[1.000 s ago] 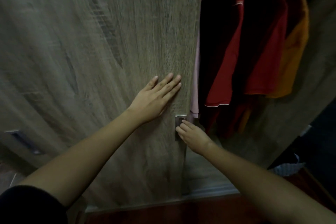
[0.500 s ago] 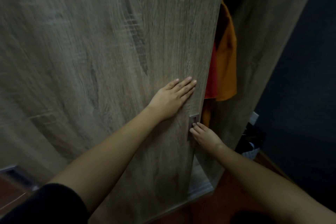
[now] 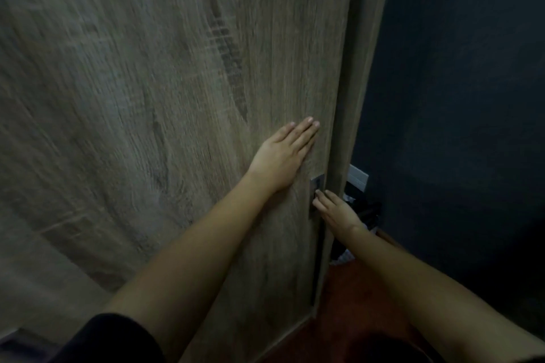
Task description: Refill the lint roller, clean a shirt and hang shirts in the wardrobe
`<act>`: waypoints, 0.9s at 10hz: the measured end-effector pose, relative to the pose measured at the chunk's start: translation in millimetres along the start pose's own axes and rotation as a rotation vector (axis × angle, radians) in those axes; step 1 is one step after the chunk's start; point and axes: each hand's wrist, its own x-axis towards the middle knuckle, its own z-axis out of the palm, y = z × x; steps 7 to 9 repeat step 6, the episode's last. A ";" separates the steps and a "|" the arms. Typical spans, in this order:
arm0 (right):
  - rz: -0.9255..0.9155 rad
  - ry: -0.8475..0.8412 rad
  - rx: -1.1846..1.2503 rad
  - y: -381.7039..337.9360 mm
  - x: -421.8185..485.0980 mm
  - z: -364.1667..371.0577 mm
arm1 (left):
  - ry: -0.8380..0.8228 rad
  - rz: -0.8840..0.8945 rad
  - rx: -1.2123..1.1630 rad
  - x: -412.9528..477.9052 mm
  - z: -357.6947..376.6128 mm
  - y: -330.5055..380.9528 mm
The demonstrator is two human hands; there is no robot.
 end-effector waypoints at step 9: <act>-0.078 0.070 0.092 35.6 3.0 44.2 | -0.101 -0.157 -0.308 46.7 -21.1 27.5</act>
